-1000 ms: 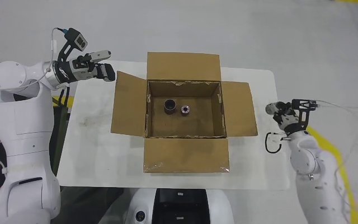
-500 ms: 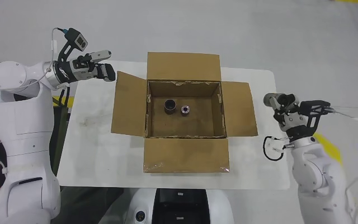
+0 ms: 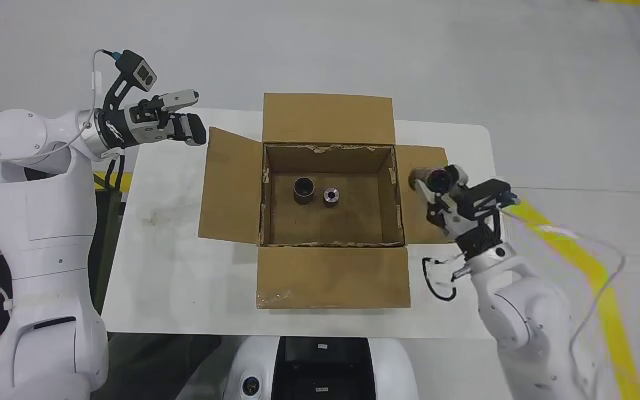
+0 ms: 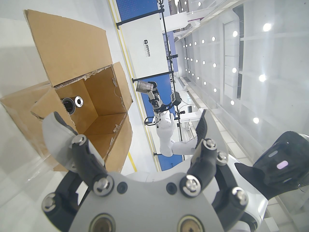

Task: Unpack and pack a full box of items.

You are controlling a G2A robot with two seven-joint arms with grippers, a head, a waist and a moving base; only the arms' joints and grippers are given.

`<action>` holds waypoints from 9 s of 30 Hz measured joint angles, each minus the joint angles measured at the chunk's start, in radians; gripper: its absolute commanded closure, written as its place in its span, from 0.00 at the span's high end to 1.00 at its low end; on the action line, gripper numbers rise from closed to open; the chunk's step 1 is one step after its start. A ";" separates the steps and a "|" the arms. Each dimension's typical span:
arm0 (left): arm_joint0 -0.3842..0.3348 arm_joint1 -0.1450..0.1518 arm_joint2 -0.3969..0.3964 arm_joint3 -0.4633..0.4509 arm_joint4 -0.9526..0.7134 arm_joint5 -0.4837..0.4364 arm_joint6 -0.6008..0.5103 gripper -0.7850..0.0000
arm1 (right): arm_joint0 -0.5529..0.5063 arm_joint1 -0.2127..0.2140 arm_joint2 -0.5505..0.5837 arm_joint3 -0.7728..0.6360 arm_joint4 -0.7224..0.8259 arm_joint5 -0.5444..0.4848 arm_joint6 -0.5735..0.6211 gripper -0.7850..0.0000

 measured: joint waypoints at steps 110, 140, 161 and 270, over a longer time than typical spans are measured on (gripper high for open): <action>0.000 0.000 0.000 0.000 0.000 0.000 0.000 1.00 | 0.462 -0.107 -0.390 0.368 0.057 0.003 0.350 0.87; 0.000 0.000 0.000 0.000 0.000 0.000 0.000 1.00 | 0.205 -0.035 -0.145 0.120 0.237 -0.338 0.252 1.00; 0.000 0.000 0.000 0.000 0.000 0.000 0.000 1.00 | 0.206 -0.035 -0.144 0.121 0.239 -0.336 0.254 1.00; 0.000 0.000 0.000 0.000 0.000 0.000 0.000 1.00 | 0.207 0.120 0.123 0.305 1.476 -0.336 0.795 1.00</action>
